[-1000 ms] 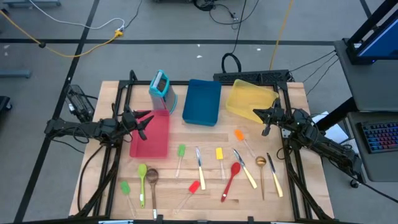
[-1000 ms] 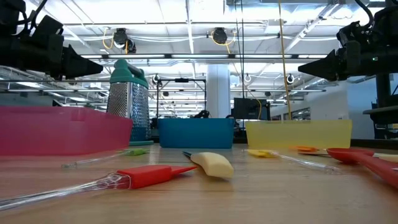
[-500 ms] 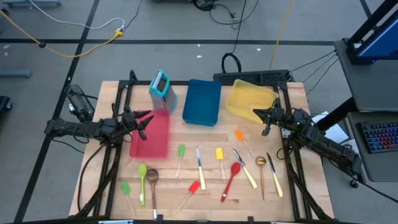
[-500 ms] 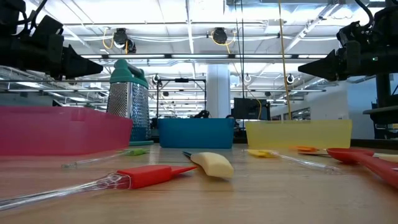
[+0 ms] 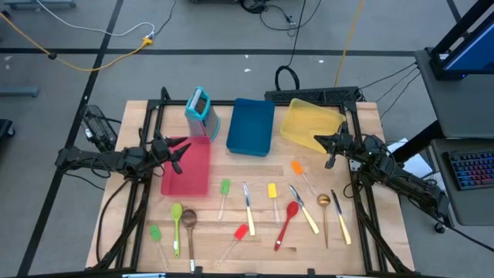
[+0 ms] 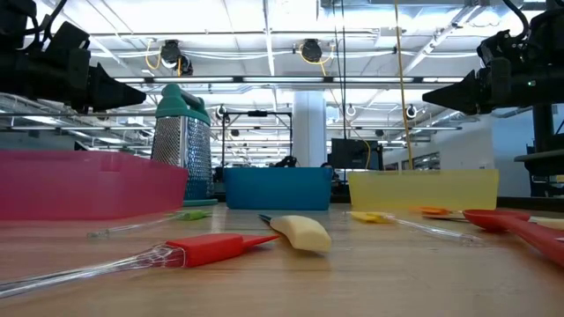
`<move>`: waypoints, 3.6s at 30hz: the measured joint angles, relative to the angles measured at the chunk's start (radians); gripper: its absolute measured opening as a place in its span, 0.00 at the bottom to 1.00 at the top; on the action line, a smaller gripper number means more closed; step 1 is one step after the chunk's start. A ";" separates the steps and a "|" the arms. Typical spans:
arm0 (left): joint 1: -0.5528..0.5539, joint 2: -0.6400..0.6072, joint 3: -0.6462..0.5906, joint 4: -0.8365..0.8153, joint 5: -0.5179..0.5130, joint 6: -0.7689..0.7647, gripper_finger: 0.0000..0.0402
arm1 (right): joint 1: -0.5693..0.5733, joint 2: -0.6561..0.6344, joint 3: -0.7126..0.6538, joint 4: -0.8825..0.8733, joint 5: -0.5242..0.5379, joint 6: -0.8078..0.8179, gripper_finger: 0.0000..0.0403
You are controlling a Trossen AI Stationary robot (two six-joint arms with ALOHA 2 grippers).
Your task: Pick & Place Kitchen Items
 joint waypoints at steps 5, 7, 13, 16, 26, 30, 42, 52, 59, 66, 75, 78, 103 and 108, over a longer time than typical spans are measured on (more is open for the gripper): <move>0.000 0.000 0.000 0.000 0.000 0.000 0.32 | 0.000 0.000 0.000 0.000 0.000 0.000 0.01; 0.000 0.000 0.000 0.000 0.000 0.000 0.32 | 0.000 0.000 0.000 0.000 0.000 0.000 0.01; 0.000 0.000 0.000 0.000 0.000 0.000 0.32 | 0.000 0.000 0.000 0.000 0.000 0.000 0.01; 0.000 0.000 0.000 0.000 0.000 0.000 0.32 | 0.000 0.000 0.000 0.000 0.000 0.000 0.01; 0.000 0.000 0.000 0.000 0.000 0.000 0.32 | 0.000 0.000 0.000 0.000 0.000 0.000 0.01; 0.000 0.000 0.000 0.000 0.000 0.000 0.32 | 0.000 0.000 0.000 0.000 0.000 0.000 0.01; 0.000 0.000 0.000 0.000 0.000 0.039 0.32 | 0.000 0.000 0.000 0.000 0.000 -0.019 0.01; 0.000 0.000 0.000 0.005 0.000 0.082 0.32 | 0.000 0.000 0.000 0.000 0.000 -0.078 0.01; 0.002 0.000 0.000 0.112 -0.004 0.074 0.32 | 0.000 0.000 0.000 0.077 -0.002 -0.019 0.01; 0.002 0.000 0.000 0.238 -0.018 0.162 0.32 | 0.000 0.000 0.000 0.108 -0.002 -0.129 0.01; 0.002 0.000 0.000 0.242 -0.025 0.062 0.32 | 0.000 0.000 0.000 0.274 -0.003 -0.104 0.01; 0.002 0.000 0.000 0.244 -0.026 0.053 0.32 | 0.000 0.000 0.000 0.261 0.000 -0.088 0.01; 0.002 0.000 0.000 0.396 0.152 0.005 0.32 | 0.000 0.185 0.000 0.379 -0.081 0.102 0.04; 0.002 0.005 0.000 0.449 0.197 0.035 0.32 | 0.001 0.246 0.000 0.452 -0.108 0.182 0.15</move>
